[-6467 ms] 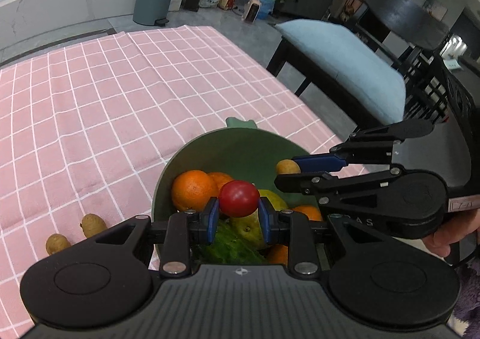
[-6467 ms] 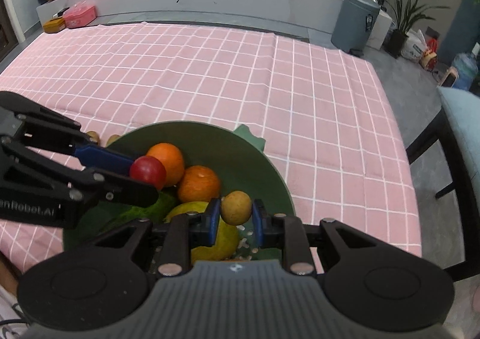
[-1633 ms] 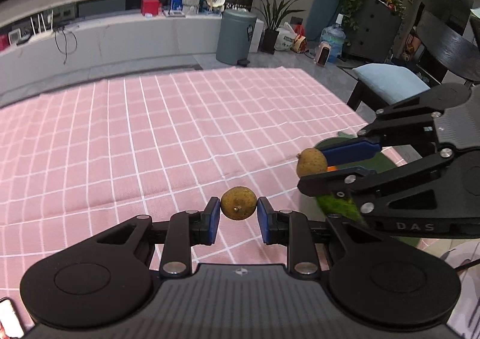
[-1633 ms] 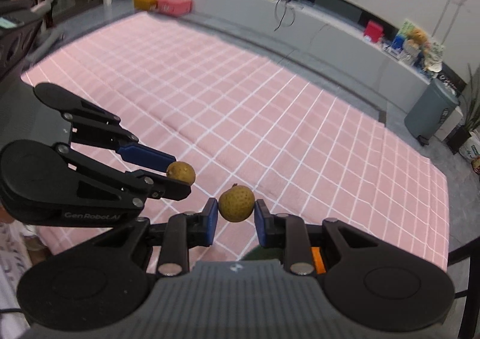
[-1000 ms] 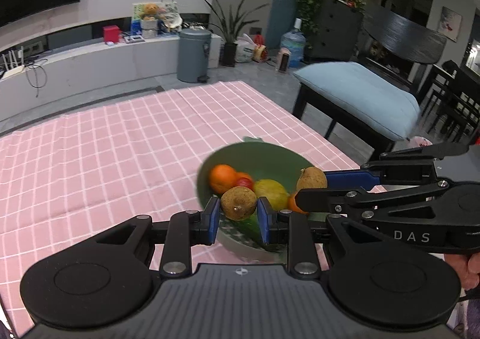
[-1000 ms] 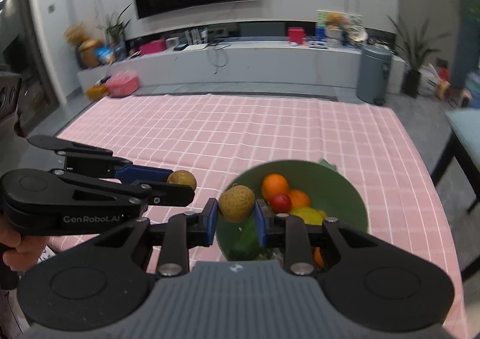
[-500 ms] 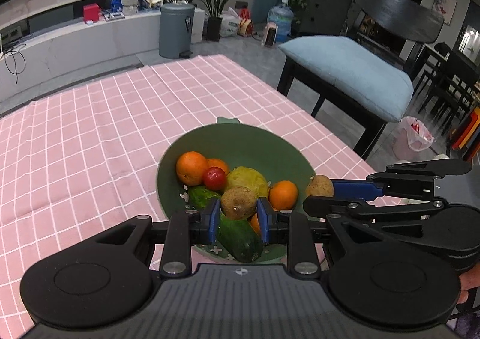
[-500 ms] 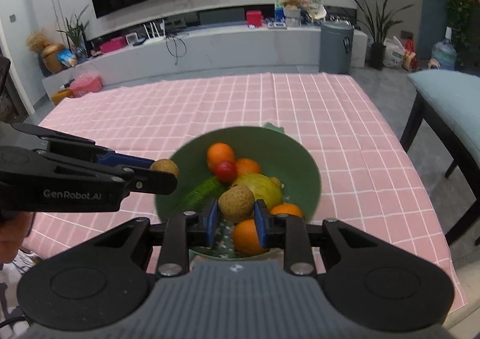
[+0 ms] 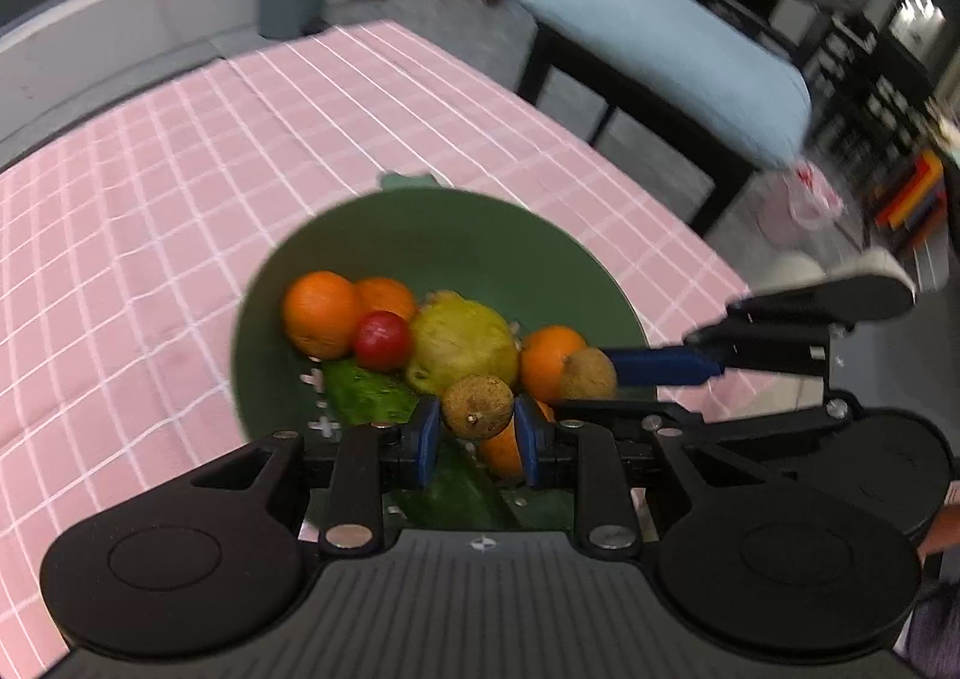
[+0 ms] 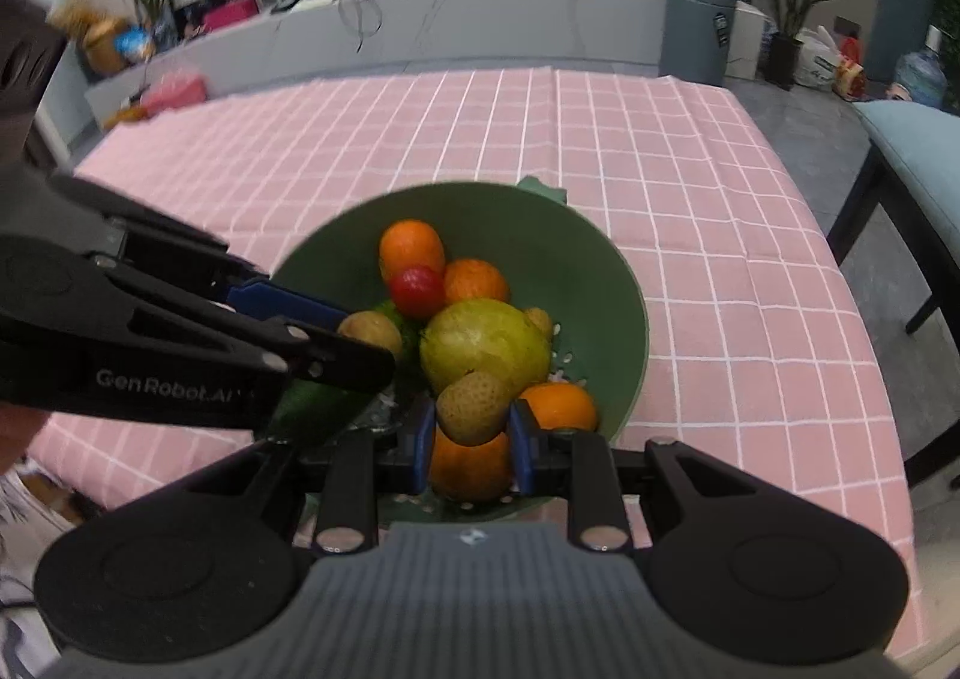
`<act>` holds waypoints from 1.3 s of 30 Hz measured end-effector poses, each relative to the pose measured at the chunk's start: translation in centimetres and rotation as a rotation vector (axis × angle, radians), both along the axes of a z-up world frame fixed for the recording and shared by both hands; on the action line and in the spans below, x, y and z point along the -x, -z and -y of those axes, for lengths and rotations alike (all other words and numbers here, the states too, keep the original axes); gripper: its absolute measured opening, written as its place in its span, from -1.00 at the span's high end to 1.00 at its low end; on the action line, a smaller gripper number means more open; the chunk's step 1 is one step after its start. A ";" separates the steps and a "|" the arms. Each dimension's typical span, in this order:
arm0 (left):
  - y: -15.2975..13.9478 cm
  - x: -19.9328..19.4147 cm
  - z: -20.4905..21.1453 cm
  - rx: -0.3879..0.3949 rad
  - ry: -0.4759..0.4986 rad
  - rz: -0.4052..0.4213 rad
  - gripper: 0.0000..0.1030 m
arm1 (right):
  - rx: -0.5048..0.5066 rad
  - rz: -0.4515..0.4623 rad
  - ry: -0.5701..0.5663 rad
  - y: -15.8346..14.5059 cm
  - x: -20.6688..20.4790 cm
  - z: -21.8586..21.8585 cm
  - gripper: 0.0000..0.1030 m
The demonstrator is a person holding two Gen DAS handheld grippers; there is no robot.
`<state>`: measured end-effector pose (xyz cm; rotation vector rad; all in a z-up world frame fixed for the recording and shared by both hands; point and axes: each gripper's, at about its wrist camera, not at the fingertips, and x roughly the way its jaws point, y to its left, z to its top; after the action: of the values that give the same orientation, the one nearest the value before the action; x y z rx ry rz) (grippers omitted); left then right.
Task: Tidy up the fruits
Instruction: 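Carry both kiwis over the colander, lower them in and open both grippers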
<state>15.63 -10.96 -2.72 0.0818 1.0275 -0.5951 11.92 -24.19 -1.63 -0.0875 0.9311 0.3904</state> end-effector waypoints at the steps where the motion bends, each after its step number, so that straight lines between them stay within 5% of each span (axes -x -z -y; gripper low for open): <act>1: 0.0 -0.2 0.3 -0.016 0.019 -0.001 0.43 | 0.011 -0.003 -0.014 0.1 -0.2 0.1 0.57; 9: 0.2 -0.5 3.3 -0.197 0.303 0.003 0.42 | 0.013 -0.018 -0.070 0.2 -1.1 1.5 0.57; 16: 0.9 0.2 4.8 -0.292 0.403 0.029 0.40 | 0.010 -0.030 -0.105 0.7 -1.1 1.3 0.57; 28: -0.1 0.6 3.1 -0.208 0.336 0.064 0.08 | -0.002 -0.065 -0.137 0.8 -1.7 1.5 0.57; 39: -3.1 0.5 -2.0 -0.137 0.011 0.115 0.07 | -0.105 -0.211 -0.161 1.6 -2.4 0.0 0.57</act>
<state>15.16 -9.00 0.33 0.2393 0.9557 -0.5234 14.33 -24.17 -3.24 -0.0251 1.1138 0.6054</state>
